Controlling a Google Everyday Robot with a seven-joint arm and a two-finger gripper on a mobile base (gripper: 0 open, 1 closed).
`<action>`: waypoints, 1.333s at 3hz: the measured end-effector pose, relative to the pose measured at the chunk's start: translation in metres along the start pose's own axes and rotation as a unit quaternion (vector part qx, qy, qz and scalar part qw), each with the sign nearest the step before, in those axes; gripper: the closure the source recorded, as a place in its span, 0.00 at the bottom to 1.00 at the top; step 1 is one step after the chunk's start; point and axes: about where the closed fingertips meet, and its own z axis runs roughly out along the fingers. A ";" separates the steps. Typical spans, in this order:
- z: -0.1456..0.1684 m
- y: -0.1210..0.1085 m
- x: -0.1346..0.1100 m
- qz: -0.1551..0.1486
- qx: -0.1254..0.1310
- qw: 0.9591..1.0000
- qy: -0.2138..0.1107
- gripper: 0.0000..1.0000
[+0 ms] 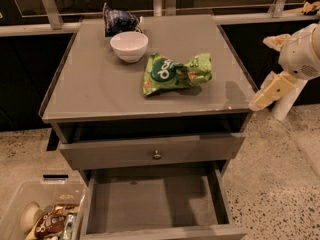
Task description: Place green rice chip bag into middle drawer
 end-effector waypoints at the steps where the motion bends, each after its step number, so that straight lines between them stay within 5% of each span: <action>1: 0.013 -0.015 -0.005 0.013 -0.007 0.998 -0.059 0.00; 3: 0.020 -0.013 -0.007 0.012 -0.021 0.997 -0.067 0.00; 4: 0.039 -0.017 -0.033 -0.012 -0.046 0.992 -0.113 0.00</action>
Offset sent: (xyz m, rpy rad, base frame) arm 0.0153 -0.0003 0.0004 0.0881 -0.0228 0.0250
